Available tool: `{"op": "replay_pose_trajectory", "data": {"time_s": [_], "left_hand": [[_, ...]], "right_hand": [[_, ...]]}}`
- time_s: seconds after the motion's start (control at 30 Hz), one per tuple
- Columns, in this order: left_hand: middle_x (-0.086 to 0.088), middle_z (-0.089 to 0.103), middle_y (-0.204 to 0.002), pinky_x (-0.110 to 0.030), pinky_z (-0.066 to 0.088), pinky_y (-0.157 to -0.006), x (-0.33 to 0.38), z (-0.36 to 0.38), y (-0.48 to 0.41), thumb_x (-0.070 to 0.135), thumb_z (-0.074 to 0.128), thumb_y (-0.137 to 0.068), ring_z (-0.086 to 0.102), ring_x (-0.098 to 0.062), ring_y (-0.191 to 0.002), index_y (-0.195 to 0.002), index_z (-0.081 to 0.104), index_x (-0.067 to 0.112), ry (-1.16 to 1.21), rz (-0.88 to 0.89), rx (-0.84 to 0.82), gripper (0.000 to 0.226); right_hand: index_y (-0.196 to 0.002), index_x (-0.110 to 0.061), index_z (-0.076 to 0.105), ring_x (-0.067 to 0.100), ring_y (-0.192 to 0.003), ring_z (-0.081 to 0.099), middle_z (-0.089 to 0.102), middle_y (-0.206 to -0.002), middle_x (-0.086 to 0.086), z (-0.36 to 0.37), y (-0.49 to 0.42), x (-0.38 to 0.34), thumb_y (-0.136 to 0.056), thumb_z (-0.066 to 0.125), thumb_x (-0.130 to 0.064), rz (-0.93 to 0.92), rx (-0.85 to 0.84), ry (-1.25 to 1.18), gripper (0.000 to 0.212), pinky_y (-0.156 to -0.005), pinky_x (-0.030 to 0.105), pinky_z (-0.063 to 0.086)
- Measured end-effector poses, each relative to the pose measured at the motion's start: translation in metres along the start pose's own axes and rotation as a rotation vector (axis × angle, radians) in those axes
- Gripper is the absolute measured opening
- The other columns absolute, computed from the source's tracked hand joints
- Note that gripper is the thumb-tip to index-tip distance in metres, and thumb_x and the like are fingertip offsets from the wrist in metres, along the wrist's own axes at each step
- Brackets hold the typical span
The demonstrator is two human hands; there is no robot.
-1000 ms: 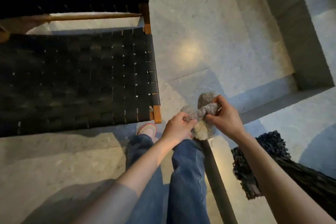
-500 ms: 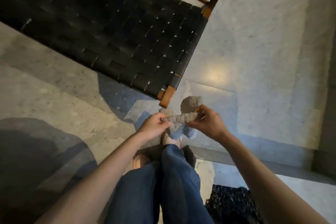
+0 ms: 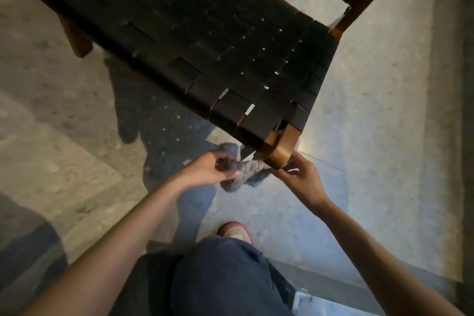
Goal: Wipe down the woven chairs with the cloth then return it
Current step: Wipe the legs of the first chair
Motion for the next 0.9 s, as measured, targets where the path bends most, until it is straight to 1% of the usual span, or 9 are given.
{"op": "replay_pose_trajectory", "data": {"time_s": [0.07, 0.17, 0.27, 0.37, 0.5, 0.67, 0.77, 0.83, 0.9], "left_hand": [[0.006, 0.056, -0.099, -0.001, 0.036, -0.065, 0.0, -0.002, -0.013, 0.022, 0.069, -0.085, 0.055, -0.005, -0.09, -0.101, 0.058, 0.022, -0.054, 0.081, -0.005, 0.02], [0.006, 0.054, -0.103, -0.013, 0.036, -0.075, -0.001, 0.002, -0.032, 0.033, 0.067, -0.086, 0.053, -0.01, -0.096, -0.103, 0.055, 0.025, -0.202, 0.181, -0.059, 0.022], [0.015, 0.052, -0.088, -0.004, 0.035, -0.064, 0.0, 0.001, -0.048, 0.034, 0.066, -0.086, 0.051, -0.003, -0.084, -0.098, 0.054, 0.026, -0.242, 0.27, -0.03, 0.019], [0.025, 0.043, -0.081, 0.004, 0.031, -0.056, 0.004, -0.003, -0.063, 0.031, 0.068, -0.086, 0.046, 0.009, -0.068, -0.093, 0.055, 0.025, -0.258, 0.338, 0.067, 0.016], [0.014, 0.048, -0.091, -0.01, 0.05, -0.056, 0.001, 0.0, -0.074, 0.027, 0.065, -0.088, 0.057, -0.004, -0.076, -0.094, 0.054, 0.021, -0.043, 0.33, 0.093, 0.014], [0.0, 0.054, -0.104, -0.026, 0.058, -0.071, 0.017, -0.011, -0.07, 0.024, 0.068, -0.086, 0.061, -0.014, -0.093, -0.1, 0.055, 0.019, 0.169, 0.425, 0.366, 0.02], [-0.012, 0.057, -0.112, -0.021, 0.049, -0.084, 0.028, -0.006, -0.071, 0.026, 0.069, -0.085, 0.058, -0.013, -0.096, -0.105, 0.057, 0.011, 0.035, 0.54, 0.423, 0.028], [-0.012, 0.06, -0.111, -0.025, 0.05, -0.089, 0.032, 0.001, -0.072, 0.02, 0.07, -0.083, 0.06, -0.013, -0.097, -0.105, 0.054, 0.017, 0.071, 0.587, 0.381, 0.027], [-0.008, 0.063, -0.11, -0.032, 0.051, -0.093, 0.029, 0.002, -0.076, 0.014, 0.072, -0.08, 0.063, -0.014, -0.1, -0.101, 0.045, 0.03, 0.207, 0.569, 0.385, 0.038]], "right_hand": [[-0.099, -0.013, 0.062, 0.017, -0.078, 0.062, 0.066, -0.089, 0.001, 0.007, -0.004, 0.011, -0.083, 0.073, -0.018, -0.009, 0.032, -0.003, 0.02, -0.069, 0.03, 0.055], [-0.09, -0.015, 0.058, 0.019, -0.075, 0.059, 0.062, -0.082, -0.001, 0.017, -0.008, 0.027, -0.083, 0.07, -0.011, -0.021, 0.065, -0.006, 0.014, -0.071, 0.038, 0.054], [-0.086, -0.012, 0.055, 0.027, -0.075, 0.054, 0.058, -0.08, 0.01, 0.023, -0.012, 0.037, -0.084, 0.064, -0.002, -0.055, 0.108, -0.032, 0.014, -0.073, 0.045, 0.051], [-0.085, -0.011, 0.049, 0.023, -0.076, 0.05, 0.052, -0.079, 0.007, 0.025, -0.015, 0.039, -0.086, 0.058, 0.003, -0.105, 0.172, -0.076, 0.016, -0.068, 0.042, 0.049], [-0.091, -0.006, 0.046, 0.02, -0.077, 0.046, 0.049, -0.084, 0.009, 0.023, -0.017, 0.036, -0.088, 0.055, 0.002, -0.143, 0.283, -0.149, 0.012, -0.065, 0.032, 0.043], [-0.095, -0.009, 0.045, 0.017, -0.085, 0.052, 0.054, -0.093, 0.005, 0.015, -0.017, 0.018, -0.09, 0.058, -0.007, -0.203, 0.403, -0.245, 0.014, -0.073, 0.025, 0.051], [-0.093, -0.012, 0.047, 0.036, -0.097, 0.056, 0.054, -0.104, 0.017, 0.015, -0.021, 0.02, -0.089, 0.06, -0.006, -0.203, 0.441, -0.324, 0.016, -0.086, 0.048, 0.052], [-0.095, -0.011, 0.047, 0.039, -0.097, 0.058, 0.055, -0.103, 0.017, 0.017, -0.023, 0.027, -0.088, 0.061, -0.004, -0.201, 0.458, -0.384, 0.017, -0.086, 0.052, 0.051], [-0.103, -0.009, 0.045, 0.033, -0.094, 0.061, 0.058, -0.104, 0.018, 0.019, -0.026, 0.029, -0.086, 0.063, -0.002, -0.22, 0.48, -0.422, 0.025, -0.084, 0.05, 0.053]]}}
Point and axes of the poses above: each hand's wrist, its own y-axis away from the middle knuckle, its own z-axis out of the palm, x = y × z, the point moved 10 cm from there along -y, towards the middle knuckle
